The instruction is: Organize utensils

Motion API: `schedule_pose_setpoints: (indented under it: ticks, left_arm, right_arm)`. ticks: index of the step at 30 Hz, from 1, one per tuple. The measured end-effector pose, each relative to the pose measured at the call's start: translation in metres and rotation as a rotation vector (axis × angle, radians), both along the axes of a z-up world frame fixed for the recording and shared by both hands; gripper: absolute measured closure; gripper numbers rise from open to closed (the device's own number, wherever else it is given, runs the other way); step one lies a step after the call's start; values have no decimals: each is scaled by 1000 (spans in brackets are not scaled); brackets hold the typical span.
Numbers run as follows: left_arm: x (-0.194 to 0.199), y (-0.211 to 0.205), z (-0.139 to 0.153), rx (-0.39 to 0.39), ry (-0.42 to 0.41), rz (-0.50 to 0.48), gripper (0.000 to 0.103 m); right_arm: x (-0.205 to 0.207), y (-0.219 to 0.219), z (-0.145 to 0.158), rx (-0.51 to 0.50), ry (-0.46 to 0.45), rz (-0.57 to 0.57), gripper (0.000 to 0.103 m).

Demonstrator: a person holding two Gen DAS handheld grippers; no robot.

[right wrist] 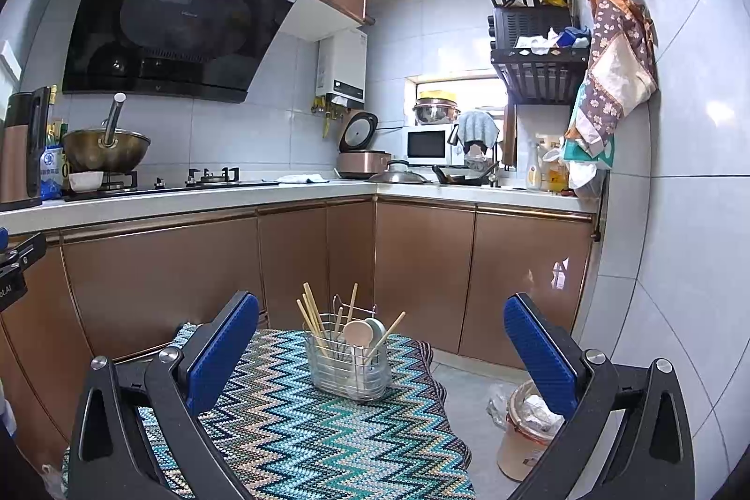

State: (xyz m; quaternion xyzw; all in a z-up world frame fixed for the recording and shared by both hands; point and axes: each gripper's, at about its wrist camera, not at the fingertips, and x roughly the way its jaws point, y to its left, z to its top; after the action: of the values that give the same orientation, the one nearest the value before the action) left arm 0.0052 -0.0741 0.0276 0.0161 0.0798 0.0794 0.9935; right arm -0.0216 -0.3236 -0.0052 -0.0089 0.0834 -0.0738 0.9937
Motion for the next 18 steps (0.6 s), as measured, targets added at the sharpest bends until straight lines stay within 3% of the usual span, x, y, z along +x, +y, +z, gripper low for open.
schedule_pose_setpoints:
  ticks: [18]
  left_arm:
    - [3, 0, -2, -6, 6, -2, 31]
  right_arm:
    - [1, 1, -3, -5, 8, -4, 0]
